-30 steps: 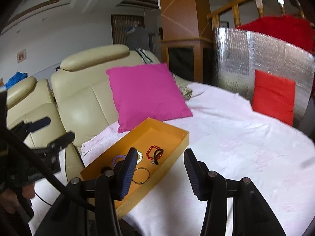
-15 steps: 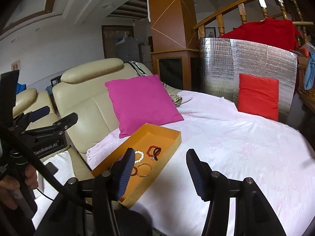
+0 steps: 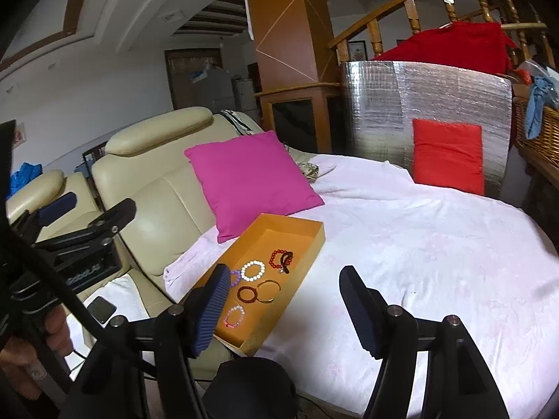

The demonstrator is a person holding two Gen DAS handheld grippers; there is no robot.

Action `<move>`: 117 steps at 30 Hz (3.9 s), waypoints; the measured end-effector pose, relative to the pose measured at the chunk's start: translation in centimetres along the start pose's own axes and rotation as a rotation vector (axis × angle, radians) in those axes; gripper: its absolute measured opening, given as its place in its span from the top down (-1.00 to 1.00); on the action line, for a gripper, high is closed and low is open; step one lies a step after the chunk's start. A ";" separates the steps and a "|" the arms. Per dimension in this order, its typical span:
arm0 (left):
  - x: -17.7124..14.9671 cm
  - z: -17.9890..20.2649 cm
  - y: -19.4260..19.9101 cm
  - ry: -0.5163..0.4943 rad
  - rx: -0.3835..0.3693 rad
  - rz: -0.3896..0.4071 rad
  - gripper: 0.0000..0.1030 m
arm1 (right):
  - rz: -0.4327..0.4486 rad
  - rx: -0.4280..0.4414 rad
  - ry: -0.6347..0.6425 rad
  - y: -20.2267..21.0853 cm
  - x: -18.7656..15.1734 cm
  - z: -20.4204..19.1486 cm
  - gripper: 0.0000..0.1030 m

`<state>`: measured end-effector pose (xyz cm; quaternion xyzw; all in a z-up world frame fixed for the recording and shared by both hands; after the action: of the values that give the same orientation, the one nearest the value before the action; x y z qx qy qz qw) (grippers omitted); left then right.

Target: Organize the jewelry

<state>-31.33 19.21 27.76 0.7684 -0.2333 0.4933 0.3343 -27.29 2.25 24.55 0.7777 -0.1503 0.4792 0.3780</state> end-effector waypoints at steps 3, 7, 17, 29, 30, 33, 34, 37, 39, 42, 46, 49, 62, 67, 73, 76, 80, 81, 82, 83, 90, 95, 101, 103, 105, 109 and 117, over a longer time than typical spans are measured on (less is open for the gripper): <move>0.0 -0.1 0.0 0.003 -0.002 -0.002 -0.91 | -0.003 -0.021 0.006 -0.2 0.0 -0.2 -0.36; -0.2 -0.3 -0.2 0.012 0.002 -0.009 -0.91 | -0.013 -0.021 0.014 -0.7 -0.1 -0.6 -0.37; -0.4 -0.6 -0.6 0.023 0.012 -0.018 -0.91 | -0.021 -0.014 0.035 -1.2 -0.2 -1.7 -0.37; -0.8 -1.3 -1.0 0.036 0.021 -0.029 -0.91 | -0.024 -0.014 0.045 -1.6 0.0 -2.1 -0.37; -0.9 -1.3 -1.1 0.036 0.021 -0.031 -0.91 | -0.026 -0.014 0.046 -1.6 0.0 -2.1 -0.37; -1.0 -1.5 -1.2 0.038 0.023 -0.032 -0.91 | -0.027 -0.014 0.046 -1.8 0.0 -2.1 -0.37; -1.0 -1.5 -1.2 0.039 0.022 -0.033 -0.91 | -0.028 -0.013 0.046 -1.8 0.1 -2.1 -0.37; -1.0 -1.5 -1.3 0.038 0.024 -0.035 -0.91 | -0.030 -0.015 0.042 -1.9 0.1 -2.1 -0.37; -1.1 -1.6 -1.4 0.040 0.023 -0.037 -0.91 | -0.030 -0.017 0.043 -1.9 0.1 -2.1 -0.37; -1.1 -1.7 -1.4 0.044 0.023 -0.040 -0.91 | -0.030 -0.020 0.044 -2.0 0.2 -2.3 -0.37; -1.2 -1.9 -1.5 0.047 0.023 -0.041 -0.91 | -0.031 -0.020 0.047 -2.0 0.2 -2.4 -0.37; -1.3 -1.9 -1.5 0.049 0.025 -0.043 -0.91 | -0.032 -0.022 0.050 -2.1 0.2 -2.5 -0.37; -1.7 -2.5 -2.1 0.059 0.025 -0.057 -0.91 | -0.041 -0.022 0.055 -2.7 0.4 -2.5 -0.37; -1.8 -2.7 -2.4 0.064 0.024 -0.063 -0.91 | -0.044 -0.024 0.057 -2.8 0.4 -2.7 -0.37; -1.9 -3.1 -2.6 0.071 0.021 -0.068 -0.91 | -0.049 -0.024 0.070 -3.1 0.5 -3.1 -0.37; -1.9 -3.2 -2.8 0.076 0.022 -0.070 -0.91 | -0.050 -0.025 0.074 -3.3 0.5 -3.2 -0.37; -2.0 -3.2 -2.9 0.080 0.024 -0.073 -0.91 | -0.051 -0.027 0.077 -3.4 0.5 -3.3 -0.37; -2.0 -3.3 -2.9 0.081 0.023 -0.074 -0.91 | -0.051 -0.028 0.077 -3.5 0.5 -3.3 -0.37; -2.0 -3.3 -2.9 0.081 0.025 -0.074 -0.91 | -0.051 -0.028 0.076 -3.5 0.5 -3.3 -0.37; -2.0 -3.3 -2.9 0.081 0.026 -0.074 -0.91 | -0.052 -0.028 0.075 -3.5 0.5 -3.3 -0.37; -2.2 -3.2 -3.1 0.081 0.026 -0.079 -0.91 | -0.051 -0.029 0.074 -3.5 0.6 -3.3 -0.37; -2.5 -3.1 -3.5 0.077 0.027 -0.088 -0.91 | -0.056 -0.029 0.071 -3.8 0.6 -3.2 -0.37; -2.7 -3.1 -4.2 0.075 0.026 -0.100 -0.91 | -0.064 -0.027 0.069 -4.4 0.7 -2.9 -0.37; -2.7 -3.2 -4.4 0.076 0.030 -0.104 -0.91 | -0.064 -0.028 0.069 -4.5 0.7 -2.9 -0.37; -2.8 -3.3 -4.6 0.078 0.027 -0.108 -0.91 | -0.064 -0.029 0.069 -4.6 0.7 -2.8 -0.37; -3.0 -3.4 -4.8 0.079 0.025 -0.112 -0.91 | -0.067 -0.030 0.065 -4.8 0.8 -2.8 -0.37; -3.0 -3.8 -4.5 0.087 0.018 -0.110 -0.91 | -0.067 -0.029 0.079 -4.7 0.8 -3.3 -0.37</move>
<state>-31.75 25.14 24.84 0.7610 -0.1715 0.5090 0.3638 -26.19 7.93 24.00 0.7573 -0.1160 0.4942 0.4109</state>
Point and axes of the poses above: each gripper's, at about its wrist camera, not at the fingertips, and y roughly against the way its jaws point, z to its right, x to its top, the point moved 5 cm from there along -y, roughly the way its jaws point, and after that the axes turned 15 degrees about x, right-handed, at the moved point
